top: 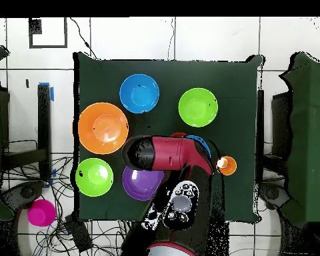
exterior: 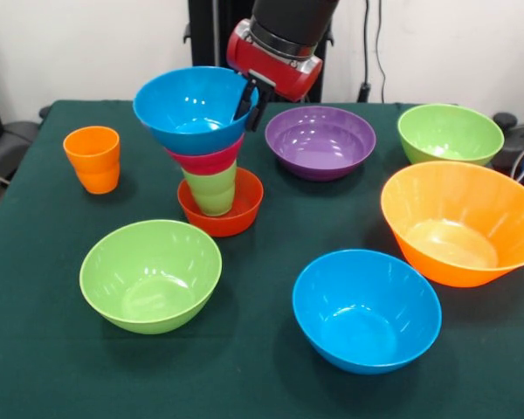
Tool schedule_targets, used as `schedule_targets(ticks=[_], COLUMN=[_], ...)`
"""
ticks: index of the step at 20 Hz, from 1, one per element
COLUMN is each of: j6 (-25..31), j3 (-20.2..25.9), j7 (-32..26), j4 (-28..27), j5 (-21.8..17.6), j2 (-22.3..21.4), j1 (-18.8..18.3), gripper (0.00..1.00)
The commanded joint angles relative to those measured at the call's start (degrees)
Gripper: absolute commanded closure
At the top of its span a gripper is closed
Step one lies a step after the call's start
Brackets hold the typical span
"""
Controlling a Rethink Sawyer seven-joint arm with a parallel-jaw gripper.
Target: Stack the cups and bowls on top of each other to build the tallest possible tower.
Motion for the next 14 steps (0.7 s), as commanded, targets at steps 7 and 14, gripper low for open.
schedule_targets(ticks=[7,14], j6=[-2.1,-2.4], j3=[7.9,7.9], j7=[4.2,4.7], j4=[0.7,0.9], j5=[2.1,2.3], j2=[0.3,0.3], j1=[-0.8,-0.7], gripper=[1.00,1.00])
